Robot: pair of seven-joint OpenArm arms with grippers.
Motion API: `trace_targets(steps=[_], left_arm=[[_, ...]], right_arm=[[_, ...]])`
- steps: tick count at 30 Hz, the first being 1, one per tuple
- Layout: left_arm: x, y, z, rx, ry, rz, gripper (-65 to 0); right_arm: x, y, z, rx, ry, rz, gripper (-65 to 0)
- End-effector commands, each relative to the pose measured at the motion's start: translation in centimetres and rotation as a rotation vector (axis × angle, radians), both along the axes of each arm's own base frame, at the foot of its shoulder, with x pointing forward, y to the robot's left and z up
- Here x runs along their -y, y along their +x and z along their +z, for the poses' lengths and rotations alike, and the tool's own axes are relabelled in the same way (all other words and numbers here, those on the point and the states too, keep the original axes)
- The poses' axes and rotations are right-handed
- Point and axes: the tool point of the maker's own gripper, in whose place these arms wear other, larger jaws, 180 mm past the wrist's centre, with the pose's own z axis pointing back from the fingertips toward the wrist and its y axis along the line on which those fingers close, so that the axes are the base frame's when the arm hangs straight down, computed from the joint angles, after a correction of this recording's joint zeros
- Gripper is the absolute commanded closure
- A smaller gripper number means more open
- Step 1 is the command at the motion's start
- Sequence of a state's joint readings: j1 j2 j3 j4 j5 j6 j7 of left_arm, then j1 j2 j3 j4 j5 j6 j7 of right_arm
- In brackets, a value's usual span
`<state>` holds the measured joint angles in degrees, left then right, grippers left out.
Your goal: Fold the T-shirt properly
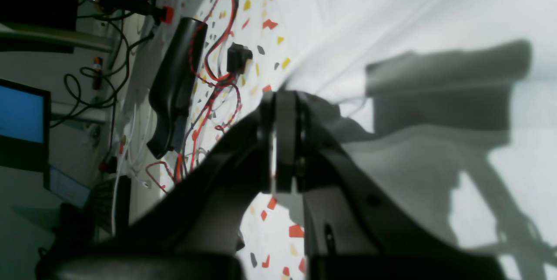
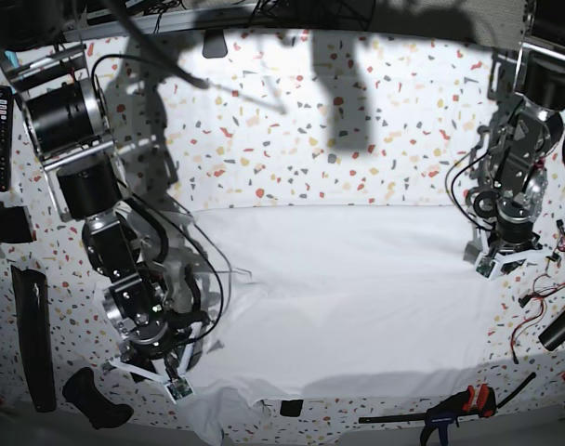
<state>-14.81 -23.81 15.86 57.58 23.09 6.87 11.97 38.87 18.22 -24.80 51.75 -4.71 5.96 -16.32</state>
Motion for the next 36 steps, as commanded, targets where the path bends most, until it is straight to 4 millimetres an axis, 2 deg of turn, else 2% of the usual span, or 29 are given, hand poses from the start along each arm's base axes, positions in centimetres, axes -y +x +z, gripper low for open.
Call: trace_targets(steps=[1,7,9,12,13,15,17,19,22,26,28,33,36], left_arm=[[-0.7,1.2,2.3,0.065,0.022,0.001,0.0],[-0.7,1.2,2.3,0.065,0.022,0.0,0.0],[-0.7,1.2,2.3,0.065,0.021,0.0,0.0],[-0.7,1.2,2.3,0.065,0.021,0.0,0.0],[-0.7,1.3,2.3,0.066,0.021,-0.001,0.0],[-0.6,1.3,2.4,0.07,0.02,-0.005,0.0],[-0.7,1.3,2.4,0.07,0.021,-0.005,0.0],[-0.7,1.3,2.4,0.068,0.021,-0.003,0.0],[-0.7,1.3,2.3,0.066,0.021,-0.001,0.0],[-0.7,1.3,2.3,0.067,0.021,-0.002,0.0],[-0.6,1.3,2.4,0.069,0.021,-0.004,0.0],[-0.6,1.3,2.4,0.07,0.02,-0.005,0.0],[-0.6,1.3,2.4,0.07,0.021,-0.005,0.0]], right_arm=[[0.5,1.3,3.3,0.077,-0.016,-0.01,-27.4],[1.7,2.1,5.6,0.159,0.006,-0.026,-27.4],[2.1,2.1,5.5,0.131,0.05,-0.06,-27.4],[2.2,1.5,4.1,0.022,0.11,-0.092,-27.3],[1.3,1.3,3.5,-0.023,0.108,-0.042,-27.3],[-1.9,0.1,2.1,-0.143,0.093,0.145,-27.3],[-5.5,-2.2,0.8,-0.27,0.09,0.382,-27.3],[-6.3,-3.4,0.6,-0.325,0.143,0.416,-27.3],[-5.8,-5.3,-0.7,-0.449,0.174,0.389,-27.3],[-3.2,-8.8,-3.6,-0.692,0.129,0.304,-27.3],[-2.8,-10.0,-4.1,-0.749,0.161,0.3,-27.3],[-2.7,-9.6,-3.7,-0.711,0.201,0.312,-27.3],[-2.8,-9.1,-4.4,-0.694,0.189,0.3,-27.3]])
